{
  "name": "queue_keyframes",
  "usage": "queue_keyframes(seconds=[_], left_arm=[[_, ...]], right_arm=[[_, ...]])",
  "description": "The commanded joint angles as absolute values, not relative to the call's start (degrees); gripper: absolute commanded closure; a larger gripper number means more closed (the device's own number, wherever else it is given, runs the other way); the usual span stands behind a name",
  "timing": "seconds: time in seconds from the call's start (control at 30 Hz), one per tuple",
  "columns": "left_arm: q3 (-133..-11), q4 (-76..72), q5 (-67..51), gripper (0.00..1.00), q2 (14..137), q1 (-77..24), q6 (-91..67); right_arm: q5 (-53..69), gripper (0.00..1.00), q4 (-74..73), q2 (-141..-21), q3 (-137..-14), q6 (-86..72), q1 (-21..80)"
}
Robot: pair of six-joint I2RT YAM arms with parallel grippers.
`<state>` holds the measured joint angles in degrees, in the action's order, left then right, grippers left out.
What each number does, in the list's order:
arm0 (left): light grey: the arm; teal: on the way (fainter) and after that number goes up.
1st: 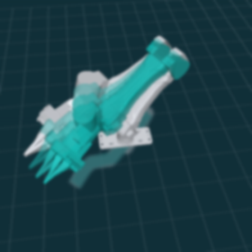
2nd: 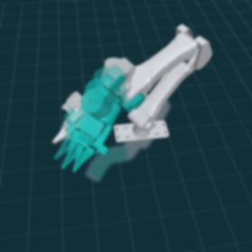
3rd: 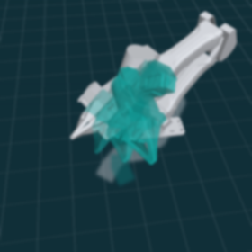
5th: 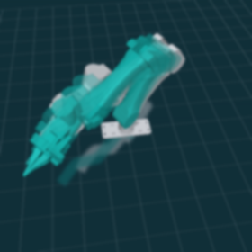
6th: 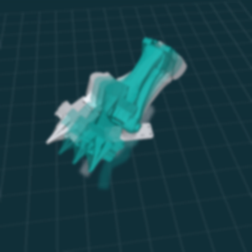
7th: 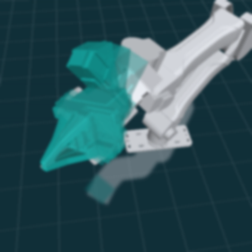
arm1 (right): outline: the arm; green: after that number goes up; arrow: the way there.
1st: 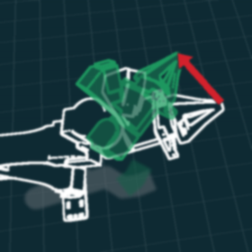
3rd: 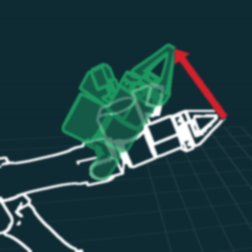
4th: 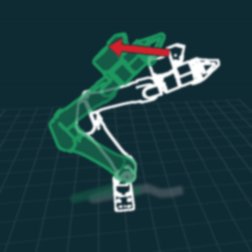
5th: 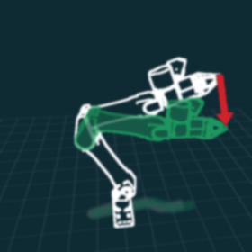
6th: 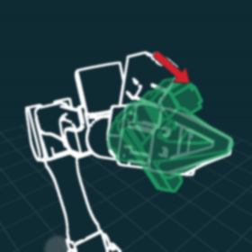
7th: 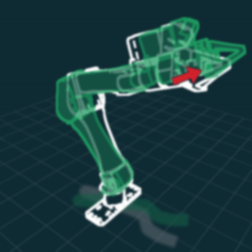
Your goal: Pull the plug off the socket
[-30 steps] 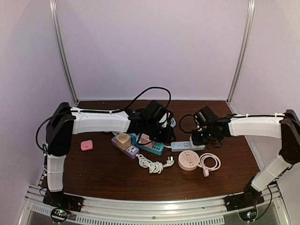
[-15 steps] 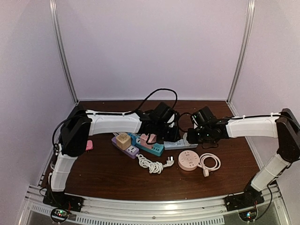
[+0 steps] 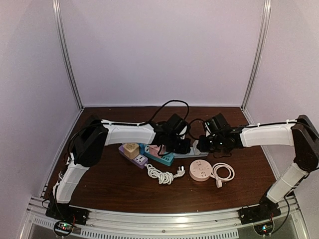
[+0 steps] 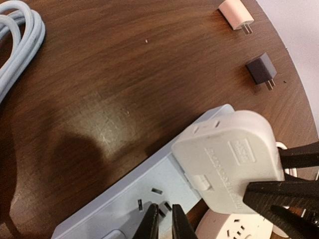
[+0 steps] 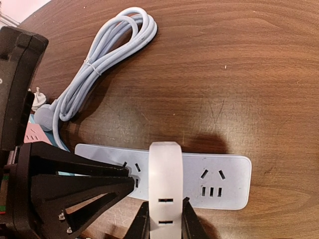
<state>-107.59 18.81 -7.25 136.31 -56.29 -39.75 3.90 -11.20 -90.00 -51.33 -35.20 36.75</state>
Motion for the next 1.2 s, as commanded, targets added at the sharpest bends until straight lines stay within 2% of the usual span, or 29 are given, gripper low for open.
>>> queue_keyframes(seconds=[0.0, 0.8, 1.17], left_arm=[[-109.15, 18.76, -7.13, 0.89, 138.49, -55.89, -39.23], [-108.37, 27.17, -3.41, 0.91, 142.19, -55.63, -39.12], [-108.88, 27.0, -4.87, 0.92, 142.52, -55.71, -39.17]], right_arm=[[6.73, 1.0, -7.74, -88.37, -50.21, -36.29, 36.59], [17.05, 1.0, -4.7, -81.0, -49.88, -37.3, 30.64], [19.15, 1.0, -1.38, -86.44, -49.16, -38.33, 30.28]])
